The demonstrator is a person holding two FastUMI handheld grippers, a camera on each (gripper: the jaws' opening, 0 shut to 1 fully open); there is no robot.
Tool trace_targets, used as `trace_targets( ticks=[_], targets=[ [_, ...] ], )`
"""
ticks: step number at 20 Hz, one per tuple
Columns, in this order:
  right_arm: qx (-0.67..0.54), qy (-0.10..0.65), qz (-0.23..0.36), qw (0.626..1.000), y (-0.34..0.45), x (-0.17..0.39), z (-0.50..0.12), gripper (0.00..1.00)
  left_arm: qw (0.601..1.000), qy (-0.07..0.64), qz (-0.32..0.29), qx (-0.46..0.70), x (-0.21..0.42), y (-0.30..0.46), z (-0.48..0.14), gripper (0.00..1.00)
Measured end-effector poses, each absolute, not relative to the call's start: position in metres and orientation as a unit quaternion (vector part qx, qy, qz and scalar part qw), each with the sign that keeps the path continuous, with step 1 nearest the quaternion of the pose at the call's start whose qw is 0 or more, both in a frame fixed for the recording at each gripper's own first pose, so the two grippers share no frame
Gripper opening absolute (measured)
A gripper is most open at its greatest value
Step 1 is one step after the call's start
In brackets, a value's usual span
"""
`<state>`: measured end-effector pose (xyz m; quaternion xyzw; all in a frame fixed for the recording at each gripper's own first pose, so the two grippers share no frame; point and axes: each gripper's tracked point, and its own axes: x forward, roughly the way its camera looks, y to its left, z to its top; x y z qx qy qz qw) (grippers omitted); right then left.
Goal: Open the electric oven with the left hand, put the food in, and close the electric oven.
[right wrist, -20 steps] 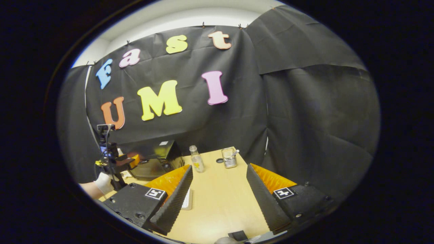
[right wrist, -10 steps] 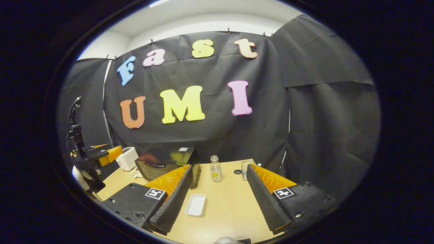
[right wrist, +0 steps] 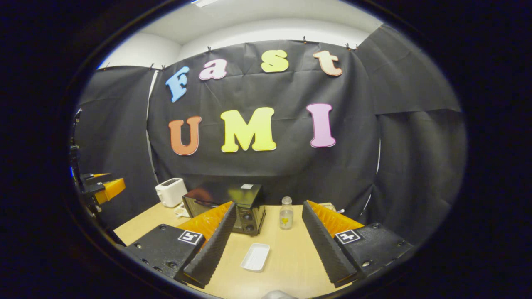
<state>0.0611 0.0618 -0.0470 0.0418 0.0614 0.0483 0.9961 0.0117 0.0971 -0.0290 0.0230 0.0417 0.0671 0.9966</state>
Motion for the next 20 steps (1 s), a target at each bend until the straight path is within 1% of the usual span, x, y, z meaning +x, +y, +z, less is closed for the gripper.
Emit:
trace_targets(
  ticks=[2,5,12,20],
  targets=[
    [0.04,0.067,0.056,0.995,0.066,0.061,-0.049,1.0,0.997,0.043,0.059,0.017,0.012,0.088,-0.032,0.96],
    [0.037,0.067,0.051,0.996,0.059,0.058,-0.049,1.0,0.998,0.045,0.042,0.014,0.017,0.071,-0.031,0.96],
    [0.042,0.057,0.013,0.997,0.027,0.052,-0.043,1.0,0.999,0.037,0.004,0.009,0.032,0.039,-0.024,0.96],
    [0.053,0.063,-0.009,0.997,0.009,0.046,-0.05,1.0,0.999,0.042,-0.008,0.01,0.038,0.025,-0.025,0.96]
  ],
)
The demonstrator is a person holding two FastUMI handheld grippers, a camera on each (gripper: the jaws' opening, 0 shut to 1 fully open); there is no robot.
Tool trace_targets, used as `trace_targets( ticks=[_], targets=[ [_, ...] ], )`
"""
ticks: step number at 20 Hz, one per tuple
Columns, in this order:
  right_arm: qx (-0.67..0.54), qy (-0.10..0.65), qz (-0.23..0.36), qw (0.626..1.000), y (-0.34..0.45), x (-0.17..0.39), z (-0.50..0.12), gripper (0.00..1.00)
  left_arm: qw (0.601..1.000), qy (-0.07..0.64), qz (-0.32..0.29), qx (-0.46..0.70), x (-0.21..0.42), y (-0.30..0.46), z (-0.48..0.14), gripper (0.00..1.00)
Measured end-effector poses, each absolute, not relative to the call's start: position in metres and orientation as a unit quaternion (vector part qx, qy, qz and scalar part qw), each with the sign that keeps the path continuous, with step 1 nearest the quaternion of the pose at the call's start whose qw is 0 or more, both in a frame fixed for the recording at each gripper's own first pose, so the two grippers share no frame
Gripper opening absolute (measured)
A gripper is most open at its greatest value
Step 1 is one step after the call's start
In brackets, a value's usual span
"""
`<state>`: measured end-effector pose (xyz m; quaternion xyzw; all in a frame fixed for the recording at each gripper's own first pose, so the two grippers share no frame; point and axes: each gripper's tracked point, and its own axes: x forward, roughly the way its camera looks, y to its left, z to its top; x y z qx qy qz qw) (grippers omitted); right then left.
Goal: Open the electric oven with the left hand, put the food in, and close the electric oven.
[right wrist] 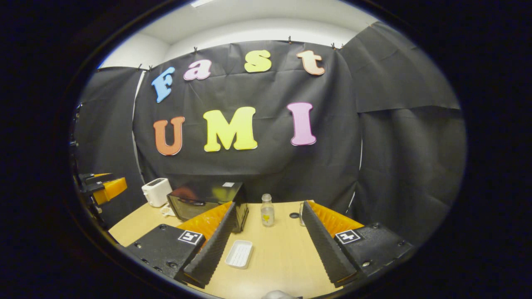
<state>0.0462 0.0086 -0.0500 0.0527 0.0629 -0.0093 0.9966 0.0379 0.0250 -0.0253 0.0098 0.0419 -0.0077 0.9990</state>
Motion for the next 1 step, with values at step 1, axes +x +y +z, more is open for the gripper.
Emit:
trace_targets(
  ticks=[1],
  targets=[
    [0.053,0.063,-0.011,0.997,0.0068,0.0459,-0.0518,1.0,0.999,0.043,-0.009,0.009,0.0371,0.0231,-0.0256,0.97]
  ],
)
